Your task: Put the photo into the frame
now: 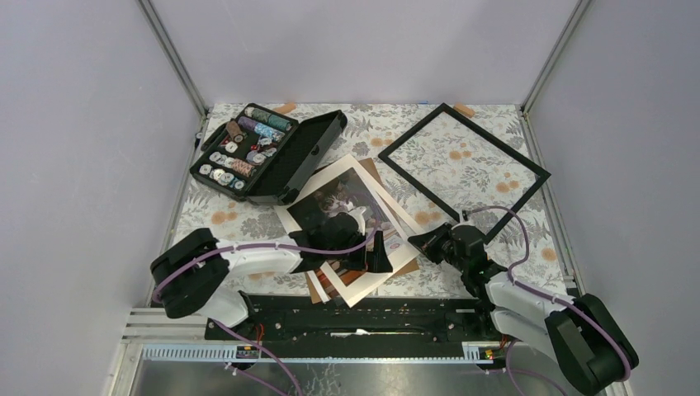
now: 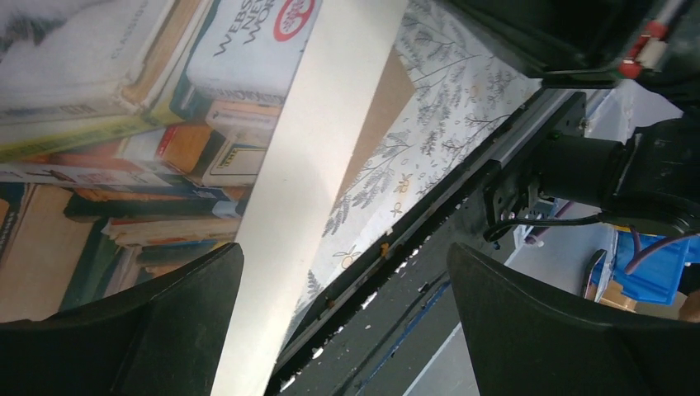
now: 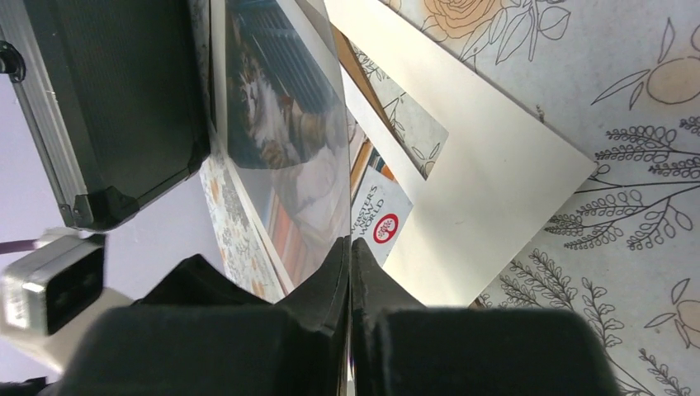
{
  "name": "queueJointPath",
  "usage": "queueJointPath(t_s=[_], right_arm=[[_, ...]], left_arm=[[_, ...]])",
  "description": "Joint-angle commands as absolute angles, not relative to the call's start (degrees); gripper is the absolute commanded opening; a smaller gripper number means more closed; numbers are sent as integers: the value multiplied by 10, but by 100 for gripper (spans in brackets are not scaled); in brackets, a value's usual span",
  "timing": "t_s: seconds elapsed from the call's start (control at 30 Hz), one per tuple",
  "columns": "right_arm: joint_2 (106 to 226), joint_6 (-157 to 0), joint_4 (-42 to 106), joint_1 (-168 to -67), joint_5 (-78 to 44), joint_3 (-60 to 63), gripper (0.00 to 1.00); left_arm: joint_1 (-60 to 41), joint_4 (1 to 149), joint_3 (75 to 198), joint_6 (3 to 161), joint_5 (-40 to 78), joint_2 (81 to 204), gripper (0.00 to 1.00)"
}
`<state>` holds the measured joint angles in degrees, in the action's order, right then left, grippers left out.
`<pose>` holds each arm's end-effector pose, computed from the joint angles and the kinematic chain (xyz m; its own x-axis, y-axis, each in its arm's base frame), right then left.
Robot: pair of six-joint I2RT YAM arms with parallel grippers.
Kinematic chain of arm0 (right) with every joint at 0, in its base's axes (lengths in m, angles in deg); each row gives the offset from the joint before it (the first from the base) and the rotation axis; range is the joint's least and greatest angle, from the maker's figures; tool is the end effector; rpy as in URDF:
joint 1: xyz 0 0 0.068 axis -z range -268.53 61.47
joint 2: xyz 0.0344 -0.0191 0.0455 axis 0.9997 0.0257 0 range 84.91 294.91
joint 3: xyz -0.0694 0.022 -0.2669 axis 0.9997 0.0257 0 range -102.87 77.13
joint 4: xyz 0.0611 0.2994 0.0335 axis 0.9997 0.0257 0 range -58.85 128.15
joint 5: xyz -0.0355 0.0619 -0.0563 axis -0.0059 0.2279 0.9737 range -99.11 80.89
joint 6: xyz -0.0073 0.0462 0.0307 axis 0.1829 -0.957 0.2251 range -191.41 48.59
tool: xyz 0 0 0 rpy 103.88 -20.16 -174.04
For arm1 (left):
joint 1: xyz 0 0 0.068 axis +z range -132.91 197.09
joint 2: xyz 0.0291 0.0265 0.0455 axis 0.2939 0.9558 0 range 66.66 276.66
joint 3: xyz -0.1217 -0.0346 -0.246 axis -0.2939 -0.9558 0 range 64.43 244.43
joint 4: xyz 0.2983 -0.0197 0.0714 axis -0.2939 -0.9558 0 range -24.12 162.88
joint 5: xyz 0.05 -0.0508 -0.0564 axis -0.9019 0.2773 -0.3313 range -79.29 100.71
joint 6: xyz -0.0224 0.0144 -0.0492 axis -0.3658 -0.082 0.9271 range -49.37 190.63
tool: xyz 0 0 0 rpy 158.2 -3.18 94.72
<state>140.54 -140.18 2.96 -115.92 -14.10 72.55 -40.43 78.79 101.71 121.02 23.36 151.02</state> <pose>0.1791 0.0966 0.1004 -0.6187 0.7253 -0.3020 0.1300 0.4737 0.8711 0.1656 -0.2758 0.1326 -0.9277 0.0574 -0.3689 0.3089 0.6733 -0.6718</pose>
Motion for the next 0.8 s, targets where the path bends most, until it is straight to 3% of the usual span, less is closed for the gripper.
queueJointPath(t_s=[0.0,0.37,0.67,0.77], right_arm=[[1408,-1364,14,-1164,-116,693,0],[1251,-1167,420,-1163,-33,490,0],[1313,-1072,537,-1148,-17,300,0],[1364,-1031,543,-1055,-109,255,0]], left_arm=[[-401,755,1055,1169,218,1444,99],[-400,643,1113,1109,164,1307,99],[-400,600,1135,1125,184,1240,99],[-400,572,1143,1129,181,1213,99]])
